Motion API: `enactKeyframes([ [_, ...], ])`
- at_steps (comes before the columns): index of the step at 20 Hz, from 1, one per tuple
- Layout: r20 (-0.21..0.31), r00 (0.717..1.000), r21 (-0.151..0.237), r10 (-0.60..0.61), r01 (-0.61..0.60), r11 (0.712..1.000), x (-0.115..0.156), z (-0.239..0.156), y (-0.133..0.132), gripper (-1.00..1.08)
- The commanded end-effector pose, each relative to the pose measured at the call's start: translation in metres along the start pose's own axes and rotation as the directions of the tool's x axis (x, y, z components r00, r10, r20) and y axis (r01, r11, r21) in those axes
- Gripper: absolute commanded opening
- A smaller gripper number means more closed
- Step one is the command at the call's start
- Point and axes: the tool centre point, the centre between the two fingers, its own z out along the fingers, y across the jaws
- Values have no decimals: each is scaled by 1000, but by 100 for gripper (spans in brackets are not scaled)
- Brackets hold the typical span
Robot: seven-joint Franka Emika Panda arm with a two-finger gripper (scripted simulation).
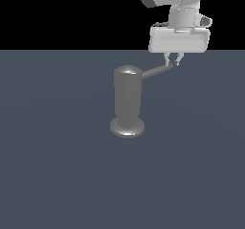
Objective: Turn on the faucet by rotating a designated handle.
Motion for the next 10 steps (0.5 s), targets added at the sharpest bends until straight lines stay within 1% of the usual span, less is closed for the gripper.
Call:
enactKeyframes([
  [1, 14, 1000, 1, 3, -3, 1000, 6, 14, 0, -100],
  [10, 19, 1000, 1, 9, -9, 1000, 26, 17, 0, -100],
])
